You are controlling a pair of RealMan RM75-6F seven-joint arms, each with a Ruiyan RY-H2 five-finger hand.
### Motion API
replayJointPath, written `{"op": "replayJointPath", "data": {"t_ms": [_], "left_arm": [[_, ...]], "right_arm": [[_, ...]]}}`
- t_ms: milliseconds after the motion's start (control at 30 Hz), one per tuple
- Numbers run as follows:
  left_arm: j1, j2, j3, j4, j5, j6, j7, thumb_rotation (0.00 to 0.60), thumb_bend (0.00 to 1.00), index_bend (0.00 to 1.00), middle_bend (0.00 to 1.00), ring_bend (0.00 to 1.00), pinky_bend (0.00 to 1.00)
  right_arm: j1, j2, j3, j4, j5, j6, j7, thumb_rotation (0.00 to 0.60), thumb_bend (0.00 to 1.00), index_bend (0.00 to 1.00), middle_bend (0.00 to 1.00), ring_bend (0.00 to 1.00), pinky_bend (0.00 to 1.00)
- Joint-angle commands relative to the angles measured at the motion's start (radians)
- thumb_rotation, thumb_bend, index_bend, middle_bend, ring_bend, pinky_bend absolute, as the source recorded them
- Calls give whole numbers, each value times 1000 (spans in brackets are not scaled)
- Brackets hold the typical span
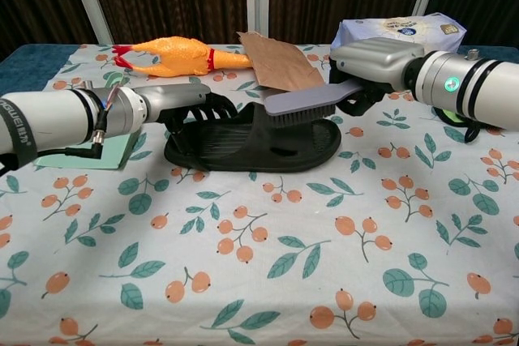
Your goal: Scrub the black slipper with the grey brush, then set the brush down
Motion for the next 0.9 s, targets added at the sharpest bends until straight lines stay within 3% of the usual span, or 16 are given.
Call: {"op": "replayJointPath", "data": {"t_ms": [33, 233, 500, 600, 733, 900], "left_arm": [[1, 2, 0, -4, 3, 4, -6, 600, 17, 319, 422, 304, 322], [0, 2, 2, -2, 3, 5, -15, 600, 17, 341, 452, 335, 344], [5, 12, 10, -7, 6, 13, -19, 600, 17, 342, 453, 336, 344], [5, 15, 11, -11, 9, 15, -21, 600, 17, 342, 453, 336, 344], [1, 19, 9, -16, 10, 14, -24, 600, 16, 342, 453, 335, 344], [-5, 22, 10, -22, 8, 13, -16, 600, 16, 342, 453, 336, 344]], "right_arm": [[7, -68, -14, 78, -24, 28, -44, 600, 786, 1000, 1000, 1000, 1000], [3, -152, -28, 194, -41, 45, -69, 600, 785, 1000, 1000, 1000, 1000], [-34, -141, -35, 288, -46, 61, -20, 600, 786, 1000, 1000, 1000, 1000], [-53, -107, -32, 257, -60, 96, 21, 600, 787, 1000, 1000, 1000, 1000], [-67, -48, -35, 132, -116, 166, 94, 600, 787, 1000, 1000, 1000, 1000], [-39, -46, -31, 67, -132, 143, 41, 600, 786, 1000, 1000, 1000, 1000]]}}
